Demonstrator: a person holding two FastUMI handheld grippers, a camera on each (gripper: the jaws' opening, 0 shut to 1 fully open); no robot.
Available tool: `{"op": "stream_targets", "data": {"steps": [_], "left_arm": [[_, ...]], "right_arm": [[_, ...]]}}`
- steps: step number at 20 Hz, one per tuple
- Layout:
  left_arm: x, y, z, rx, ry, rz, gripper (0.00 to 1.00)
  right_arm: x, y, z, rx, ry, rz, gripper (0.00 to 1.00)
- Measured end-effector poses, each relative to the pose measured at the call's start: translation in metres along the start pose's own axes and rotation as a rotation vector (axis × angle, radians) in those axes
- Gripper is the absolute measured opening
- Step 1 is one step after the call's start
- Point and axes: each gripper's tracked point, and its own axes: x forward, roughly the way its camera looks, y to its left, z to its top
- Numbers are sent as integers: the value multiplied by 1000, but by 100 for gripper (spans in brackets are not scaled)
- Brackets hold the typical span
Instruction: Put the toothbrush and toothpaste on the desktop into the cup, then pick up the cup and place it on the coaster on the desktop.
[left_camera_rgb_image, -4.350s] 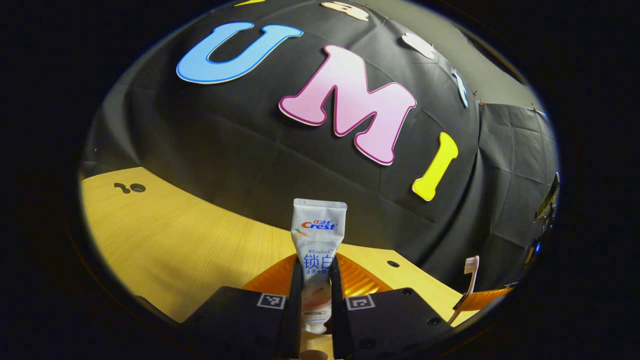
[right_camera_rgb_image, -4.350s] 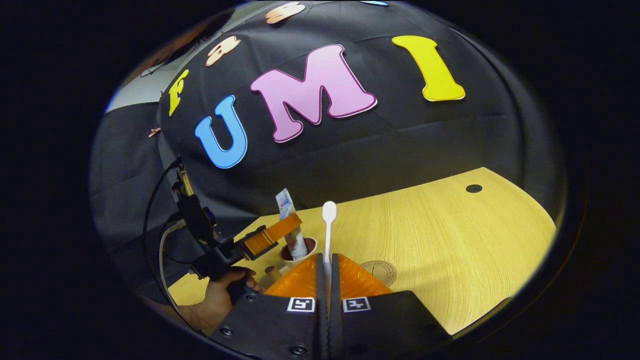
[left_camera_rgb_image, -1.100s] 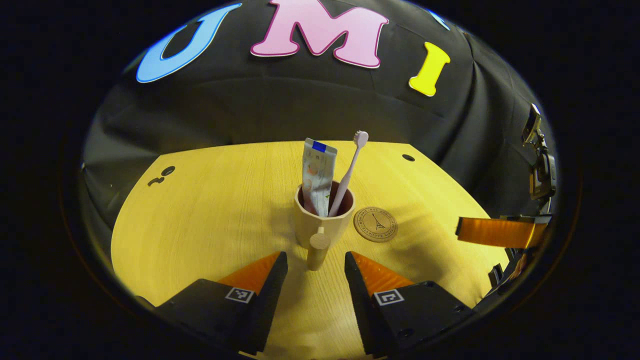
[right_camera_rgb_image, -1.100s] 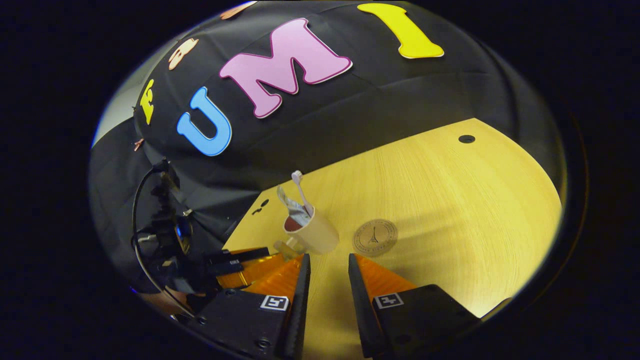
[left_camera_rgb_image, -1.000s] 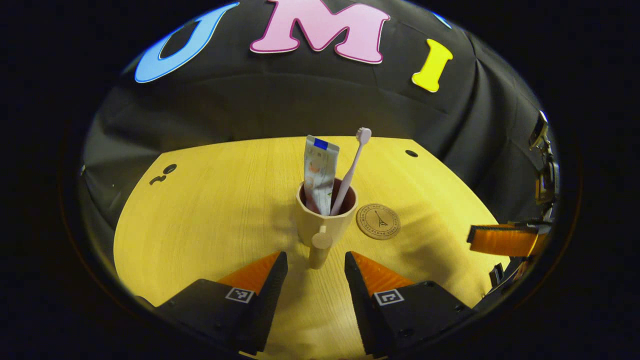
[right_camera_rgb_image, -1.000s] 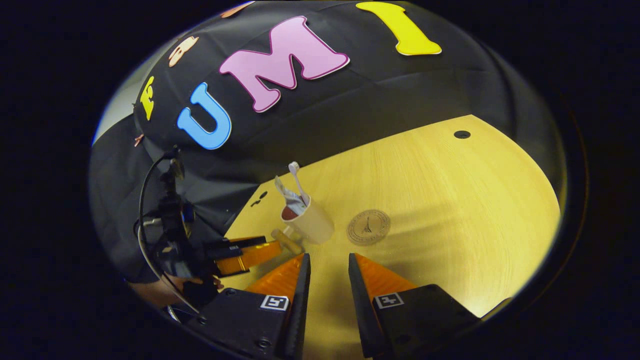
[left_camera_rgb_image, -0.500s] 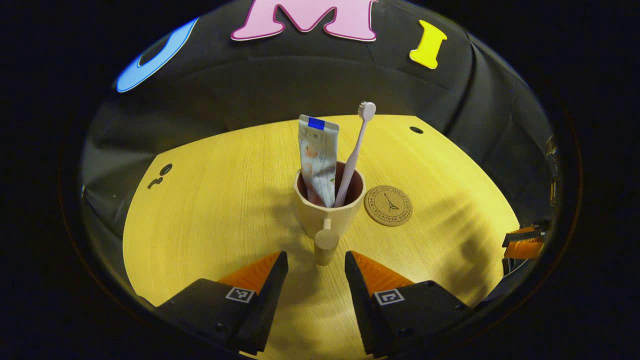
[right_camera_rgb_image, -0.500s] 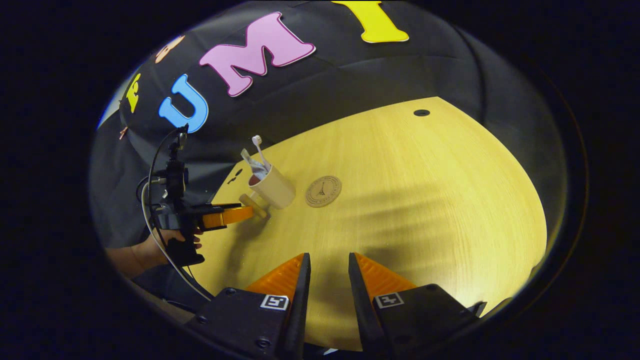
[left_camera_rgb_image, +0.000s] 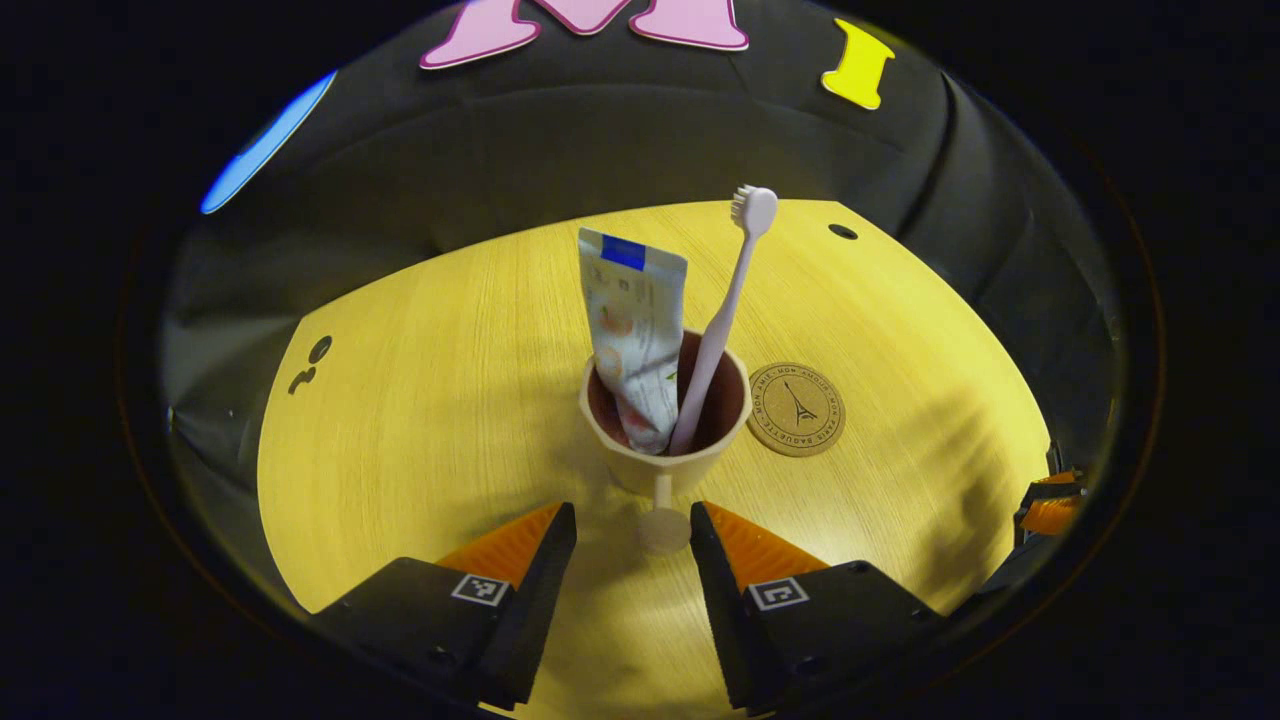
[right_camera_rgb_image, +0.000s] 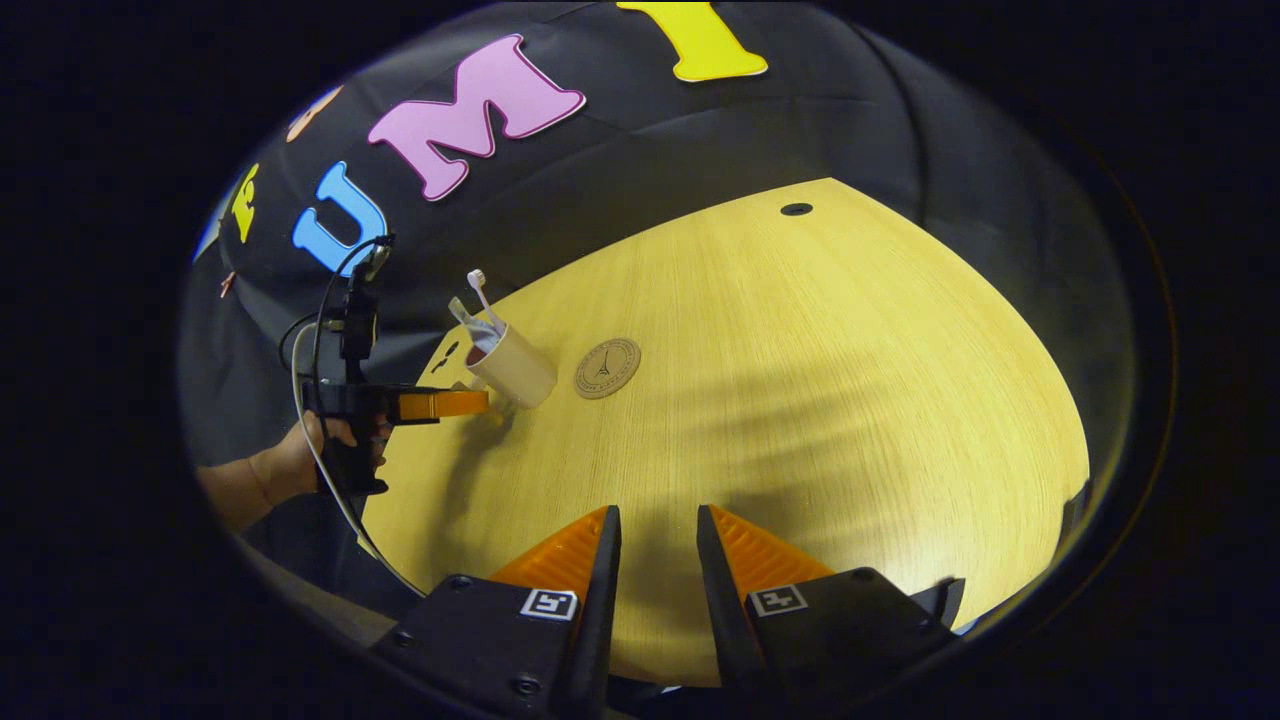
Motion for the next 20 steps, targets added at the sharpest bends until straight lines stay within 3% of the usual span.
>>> {"op": "stream_targets", "data": {"steps": [1,2,4,7,9,12,14,15,20], "left_arm": [[3,0,2,7,6,1,72],[4,0,5,17,3,6,80],[6,-1,10,26,11,8,69],[12,-4,9,38,50,1,67],[16,-9,8,31,70,-15,60],[18,-13,6,4,88,-27,30],[18,-13,7,-16,80,-36,28],[16,-13,6,-20,78,-38,22],[18,-16,5,-49,40,-53,24]], "right_arm": [[-1,-2,0,7,-3,-2,47],[-1,-4,-1,13,-4,-6,47],[-3,-8,-2,25,-10,-12,47],[-4,-13,-4,45,-12,-18,47],[-5,-15,-7,55,-11,-19,47],[-5,-16,-8,63,-9,-21,47],[-5,-17,-10,68,-5,-22,47],[-5,-17,-10,69,-6,-22,47],[-6,-16,-14,66,-4,-22,47]]}}
